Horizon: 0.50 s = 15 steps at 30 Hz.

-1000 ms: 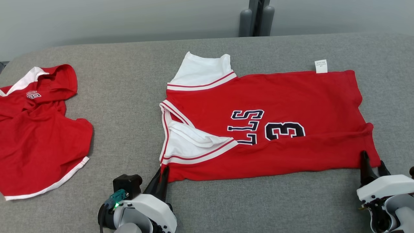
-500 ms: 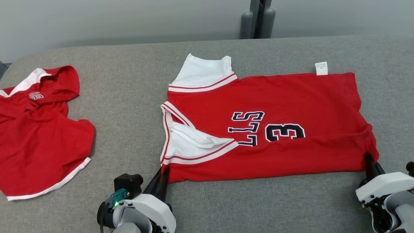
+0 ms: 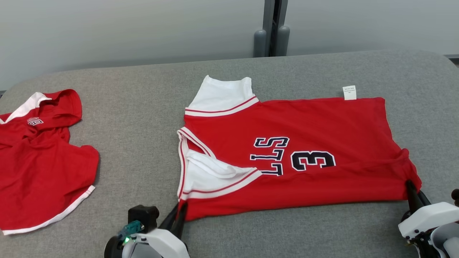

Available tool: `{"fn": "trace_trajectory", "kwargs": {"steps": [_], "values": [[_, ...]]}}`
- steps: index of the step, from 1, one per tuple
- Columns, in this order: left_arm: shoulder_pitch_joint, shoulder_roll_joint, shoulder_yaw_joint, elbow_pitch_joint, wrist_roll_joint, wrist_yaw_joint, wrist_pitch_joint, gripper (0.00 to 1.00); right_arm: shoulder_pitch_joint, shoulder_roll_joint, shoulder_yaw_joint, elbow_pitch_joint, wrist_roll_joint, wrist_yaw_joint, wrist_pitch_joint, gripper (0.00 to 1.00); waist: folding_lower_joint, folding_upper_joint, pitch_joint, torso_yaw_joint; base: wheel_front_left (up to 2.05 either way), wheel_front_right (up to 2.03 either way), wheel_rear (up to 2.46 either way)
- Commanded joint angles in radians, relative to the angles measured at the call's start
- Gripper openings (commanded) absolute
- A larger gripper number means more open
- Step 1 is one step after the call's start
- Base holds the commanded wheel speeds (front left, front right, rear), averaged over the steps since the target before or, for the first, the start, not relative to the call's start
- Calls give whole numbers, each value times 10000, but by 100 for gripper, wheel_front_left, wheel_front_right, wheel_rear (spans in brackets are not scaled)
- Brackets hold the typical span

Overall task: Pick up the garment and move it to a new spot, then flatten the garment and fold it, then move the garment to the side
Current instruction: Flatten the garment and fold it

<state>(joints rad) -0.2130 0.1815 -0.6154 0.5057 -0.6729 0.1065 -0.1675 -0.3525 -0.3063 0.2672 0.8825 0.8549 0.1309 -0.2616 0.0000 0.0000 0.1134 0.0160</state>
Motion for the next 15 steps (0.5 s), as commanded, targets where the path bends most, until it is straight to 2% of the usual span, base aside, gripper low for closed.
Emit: {"fn": "trace_trajectory", "kwargs": {"steps": [1,15], "values": [[199,154,-72,-160,-55,14,289,0,130,-133,46,45,69,-3,-45,0,0,0,-55,-17,0,0,0],[1450,1409,-819,-2064,-333,1,2619,0,899,-661,798,-60,802,-3,1194,0,0,0,-639,207,0,0,0]]}}
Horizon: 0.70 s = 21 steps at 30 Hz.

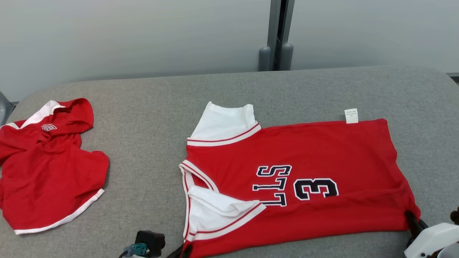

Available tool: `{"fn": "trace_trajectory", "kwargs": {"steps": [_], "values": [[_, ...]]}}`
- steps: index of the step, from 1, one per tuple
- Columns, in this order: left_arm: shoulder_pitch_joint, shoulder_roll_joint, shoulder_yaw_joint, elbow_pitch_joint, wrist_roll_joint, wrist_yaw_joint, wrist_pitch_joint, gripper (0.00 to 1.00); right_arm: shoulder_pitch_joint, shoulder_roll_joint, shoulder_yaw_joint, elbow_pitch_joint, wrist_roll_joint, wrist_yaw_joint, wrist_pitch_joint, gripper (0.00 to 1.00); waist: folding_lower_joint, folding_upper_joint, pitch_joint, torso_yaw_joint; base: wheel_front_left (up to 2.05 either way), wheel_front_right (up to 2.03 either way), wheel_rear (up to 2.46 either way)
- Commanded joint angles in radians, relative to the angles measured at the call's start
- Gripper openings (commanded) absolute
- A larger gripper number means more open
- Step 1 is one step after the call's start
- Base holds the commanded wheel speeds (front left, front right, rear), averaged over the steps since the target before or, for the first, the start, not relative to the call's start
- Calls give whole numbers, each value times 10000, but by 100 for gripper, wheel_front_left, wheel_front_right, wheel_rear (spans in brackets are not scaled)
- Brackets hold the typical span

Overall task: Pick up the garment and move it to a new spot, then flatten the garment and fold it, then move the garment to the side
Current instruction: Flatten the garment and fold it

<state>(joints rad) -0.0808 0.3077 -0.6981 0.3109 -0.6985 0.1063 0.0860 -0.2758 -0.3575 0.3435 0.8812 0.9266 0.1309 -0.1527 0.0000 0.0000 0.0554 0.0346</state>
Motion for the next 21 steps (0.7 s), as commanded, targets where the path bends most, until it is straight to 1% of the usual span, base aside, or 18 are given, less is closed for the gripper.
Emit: {"fn": "trace_trajectory", "kwargs": {"steps": [1,4,8,9,10,11,17,21], "values": [[206,237,-30,-259,-114,-10,226,0,206,-200,84,-99,152,-3,243,0,0,0,-102,27,0,0,0],[414,451,-97,-712,-182,35,559,0,388,-330,227,-293,322,-3,580,0,0,0,-193,17,0,0,0],[616,626,-99,-1109,-246,143,744,0,565,-387,229,-455,618,-3,904,0,0,0,-273,-16,0,0,0],[678,677,-105,-1218,-260,178,786,7,605,-424,149,-471,680,-3,893,35,0,0,-294,-27,0,0,0],[727,726,-119,-1321,-261,204,828,49,613,-444,63,-499,785,-3,883,100,0,0,-308,-35,0,0,0],[749,771,-117,-1401,-252,230,865,100,611,-471,6,-544,809,-3,826,100,0,0,-314,-44,0,0,0],[718,860,47,-1845,-300,449,835,100,622,-647,-185,-787,743,-3,622,100,0,0,-251,-85,0,0,0],[522,892,387,-2048,-283,691,517,100,413,-788,-345,-973,540,-2,376,100,0,0,-113,-107,0,0,0]]}}
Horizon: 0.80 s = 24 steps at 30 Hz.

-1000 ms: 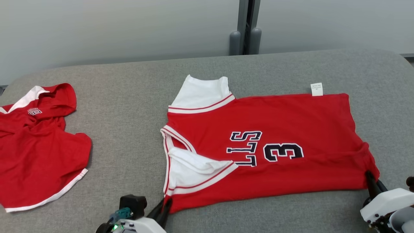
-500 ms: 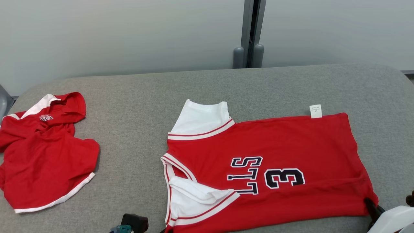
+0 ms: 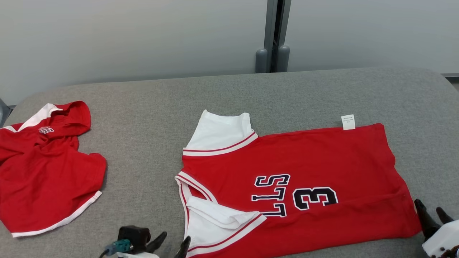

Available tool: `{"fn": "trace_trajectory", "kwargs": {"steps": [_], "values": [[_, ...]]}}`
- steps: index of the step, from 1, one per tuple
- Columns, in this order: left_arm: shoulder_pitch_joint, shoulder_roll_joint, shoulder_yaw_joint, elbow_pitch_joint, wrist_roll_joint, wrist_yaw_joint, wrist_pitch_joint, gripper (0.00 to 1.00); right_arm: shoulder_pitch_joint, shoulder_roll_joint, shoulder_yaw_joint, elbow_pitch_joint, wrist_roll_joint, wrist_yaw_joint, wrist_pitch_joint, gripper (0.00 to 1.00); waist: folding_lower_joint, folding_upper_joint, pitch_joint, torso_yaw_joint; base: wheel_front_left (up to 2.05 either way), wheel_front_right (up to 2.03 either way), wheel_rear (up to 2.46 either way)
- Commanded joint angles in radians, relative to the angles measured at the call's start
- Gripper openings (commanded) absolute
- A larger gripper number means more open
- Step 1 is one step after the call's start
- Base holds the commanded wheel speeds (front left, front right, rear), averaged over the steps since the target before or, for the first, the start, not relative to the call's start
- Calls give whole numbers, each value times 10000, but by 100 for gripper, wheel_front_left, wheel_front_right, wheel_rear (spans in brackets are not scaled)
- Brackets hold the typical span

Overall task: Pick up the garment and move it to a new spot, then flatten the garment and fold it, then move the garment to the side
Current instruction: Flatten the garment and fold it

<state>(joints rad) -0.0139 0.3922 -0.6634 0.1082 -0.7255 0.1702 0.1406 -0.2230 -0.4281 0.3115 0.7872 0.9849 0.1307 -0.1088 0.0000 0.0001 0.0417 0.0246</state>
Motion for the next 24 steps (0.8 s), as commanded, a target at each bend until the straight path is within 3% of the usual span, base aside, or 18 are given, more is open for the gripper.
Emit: {"fn": "trace_trajectory", "kwargs": {"steps": [1,5,15,22,24], "values": [[-213,12,163,-66,-42,109,-159,100,-188,-128,-62,-108,-154,-1,-203,100,0,-1,74,-14,0,0,0],[-537,-228,724,-123,-126,277,-923,100,-475,-119,-136,-550,-605,-1,-850,100,0,-1,319,-73,0,0,0],[-1753,-1254,1851,977,-411,-155,-3351,100,-1005,42,-671,-2106,-2290,0,-1586,100,0,-1,1214,-314,0,0,0],[-3188,-1522,1963,2167,-112,-456,-3668,100,-1127,556,-1440,-3278,-3586,0,-1571,100,0,-1,2093,-593,0,0,0],[-3725,-1481,1931,2610,40,-349,-3478,100,-1210,688,-1506,-3587,-3870,0,-1573,100,0,-1,2373,-753,0,0,0]]}}
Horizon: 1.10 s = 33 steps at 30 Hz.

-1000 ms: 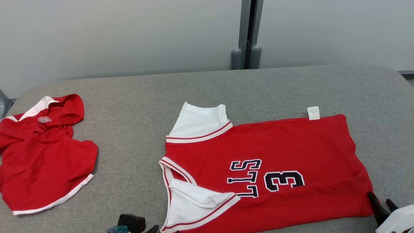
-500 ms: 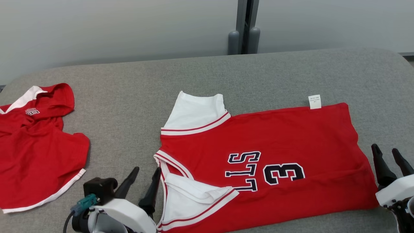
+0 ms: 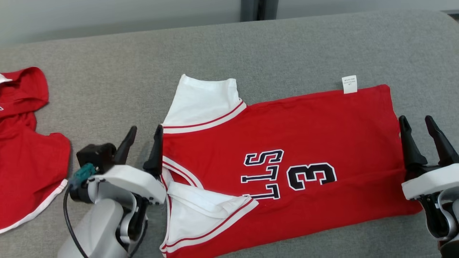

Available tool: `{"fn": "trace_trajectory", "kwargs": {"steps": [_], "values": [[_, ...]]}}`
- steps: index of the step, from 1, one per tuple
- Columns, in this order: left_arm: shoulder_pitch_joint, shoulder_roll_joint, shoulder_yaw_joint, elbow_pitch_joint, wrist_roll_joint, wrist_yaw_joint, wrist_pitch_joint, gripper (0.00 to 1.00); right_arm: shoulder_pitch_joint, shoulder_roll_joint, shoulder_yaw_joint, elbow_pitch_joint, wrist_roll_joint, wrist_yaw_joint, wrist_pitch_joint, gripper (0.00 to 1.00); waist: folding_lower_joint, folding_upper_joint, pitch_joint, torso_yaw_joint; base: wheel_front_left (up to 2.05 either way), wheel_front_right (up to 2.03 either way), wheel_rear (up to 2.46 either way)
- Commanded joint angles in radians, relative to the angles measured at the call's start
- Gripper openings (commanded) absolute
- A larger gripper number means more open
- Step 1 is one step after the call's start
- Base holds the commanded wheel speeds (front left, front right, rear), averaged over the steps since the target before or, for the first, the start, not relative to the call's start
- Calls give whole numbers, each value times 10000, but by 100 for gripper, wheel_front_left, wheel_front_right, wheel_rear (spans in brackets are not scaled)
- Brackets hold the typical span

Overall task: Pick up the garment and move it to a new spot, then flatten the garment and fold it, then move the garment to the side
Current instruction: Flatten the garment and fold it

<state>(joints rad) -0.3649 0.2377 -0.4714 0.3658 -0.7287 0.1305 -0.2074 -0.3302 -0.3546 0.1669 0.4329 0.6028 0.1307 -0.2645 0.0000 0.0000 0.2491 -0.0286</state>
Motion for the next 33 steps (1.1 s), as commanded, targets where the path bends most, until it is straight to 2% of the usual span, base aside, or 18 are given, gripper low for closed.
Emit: {"fn": "trace_trajectory", "kwargs": {"steps": [1,6,11,14,18,27,28,29,30,33], "values": [[-540,90,3,235,165,98,90,100,-185,17,-71,-190,-160,-1,-16,100,0,0,450,-303,0,0,0],[-1727,180,-184,1044,483,65,534,100,-392,89,37,-563,-406,-1,-18,100,0,0,954,-647,0,0,0],[-3233,212,-459,1999,813,-185,1084,100,-688,196,-39,-845,-508,-1,-19,100,0,0,1504,-978,0,0,0],[-4038,227,-578,2692,989,-261,1338,100,-749,451,24,-985,-178,0,-19,100,0,0,1779,-1137,0,0,0],[-5162,260,-749,3980,1242,-293,1744,100,-845,474,189,-1136,-41,-1,-19,100,0,0,2101,-1394,0,0,0],[-5982,89,-1048,5445,1355,-823,1692,100,-792,594,18,-1157,-62,-1,-20,100,0,0,2322,-1583,0,0,0],[-6010,35,-1041,5532,1277,-935,1660,51,-780,617,8,-1138,-57,-1,-20,100,0,0,2330,-1585,0,0,0],[-6049,-14,-995,5623,1191,-1017,1607,15,-778,641,1,-1115,-42,-1,-20,100,0,0,2334,-1587,0,0,0],[-6081,-36,-1017,5716,1178,-1111,1603,0,-780,661,-10,-1092,-46,-1,-20,100,0,0,2334,-1583,0,0,0],[-6158,-86,-1061,5977,1114,-1328,1561,0,-780,721,-13,-1040,-71,-1,-20,100,0,0,2325,-1533,0,0,0]]}}
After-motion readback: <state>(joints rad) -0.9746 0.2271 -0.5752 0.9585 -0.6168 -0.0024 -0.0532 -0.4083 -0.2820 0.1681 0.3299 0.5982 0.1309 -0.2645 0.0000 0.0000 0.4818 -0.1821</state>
